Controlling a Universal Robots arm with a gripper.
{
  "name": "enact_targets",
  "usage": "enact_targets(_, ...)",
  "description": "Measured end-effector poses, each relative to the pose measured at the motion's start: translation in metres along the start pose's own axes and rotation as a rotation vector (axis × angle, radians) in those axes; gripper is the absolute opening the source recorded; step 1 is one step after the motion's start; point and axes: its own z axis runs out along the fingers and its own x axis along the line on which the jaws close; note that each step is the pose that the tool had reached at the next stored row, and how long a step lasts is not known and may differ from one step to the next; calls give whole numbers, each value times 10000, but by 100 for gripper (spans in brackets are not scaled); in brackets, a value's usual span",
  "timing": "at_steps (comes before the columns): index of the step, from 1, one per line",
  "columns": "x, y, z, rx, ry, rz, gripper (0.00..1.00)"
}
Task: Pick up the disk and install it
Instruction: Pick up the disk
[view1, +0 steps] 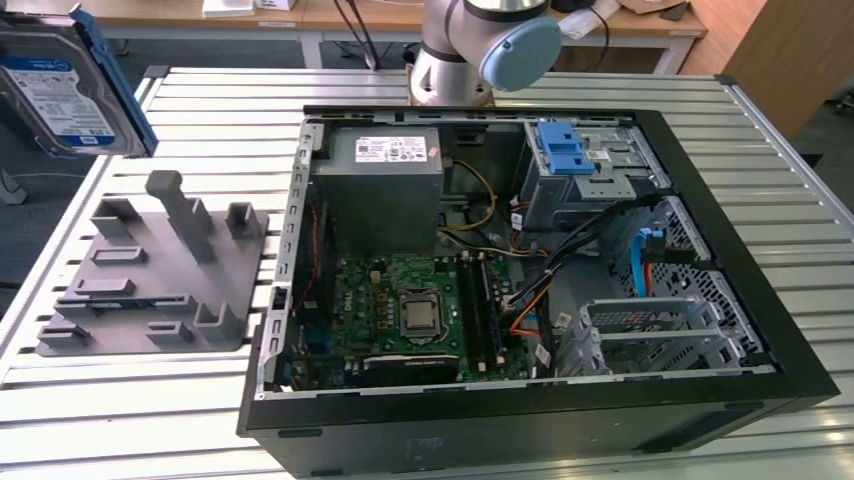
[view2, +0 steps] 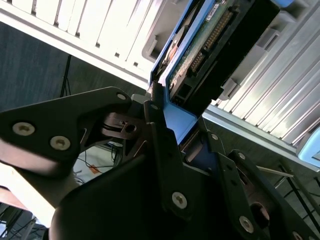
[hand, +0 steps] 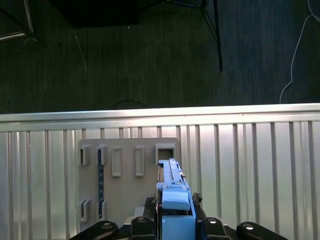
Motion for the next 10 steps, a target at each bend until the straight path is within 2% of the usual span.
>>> enact_targets(2,0,1,-23,1,0,0,37)
enact_targets(10,0,0,-25,0,-10,0,37)
